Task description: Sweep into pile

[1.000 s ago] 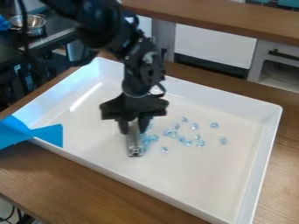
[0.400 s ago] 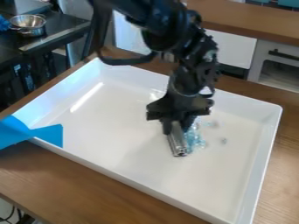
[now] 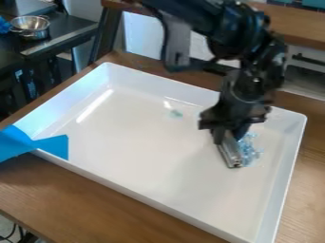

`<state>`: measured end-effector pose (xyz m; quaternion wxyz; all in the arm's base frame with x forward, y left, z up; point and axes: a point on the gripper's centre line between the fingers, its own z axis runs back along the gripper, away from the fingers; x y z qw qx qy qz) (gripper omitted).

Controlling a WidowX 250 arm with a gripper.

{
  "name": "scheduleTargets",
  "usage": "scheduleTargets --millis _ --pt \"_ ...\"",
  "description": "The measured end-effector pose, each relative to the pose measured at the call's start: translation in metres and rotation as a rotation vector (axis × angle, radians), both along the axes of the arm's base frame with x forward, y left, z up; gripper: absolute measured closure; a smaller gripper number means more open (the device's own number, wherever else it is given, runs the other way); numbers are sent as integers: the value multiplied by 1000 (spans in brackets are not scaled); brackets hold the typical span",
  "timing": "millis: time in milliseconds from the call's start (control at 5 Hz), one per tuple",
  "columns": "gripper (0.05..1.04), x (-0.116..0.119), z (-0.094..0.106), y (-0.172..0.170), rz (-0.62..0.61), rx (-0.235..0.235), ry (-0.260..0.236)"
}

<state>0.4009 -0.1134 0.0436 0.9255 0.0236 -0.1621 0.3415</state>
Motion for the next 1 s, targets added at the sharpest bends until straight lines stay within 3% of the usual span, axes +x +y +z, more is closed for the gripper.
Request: scheduleTargets --millis 400,600,800,1000 --pt "727 19 5 -26 49 -34 -17" --pt "727 11 20 -33 22 -94 -18" --pt "727 3 69 -2 47 -190 -77" --pt "727 -4 102 64 101 -252 -115"
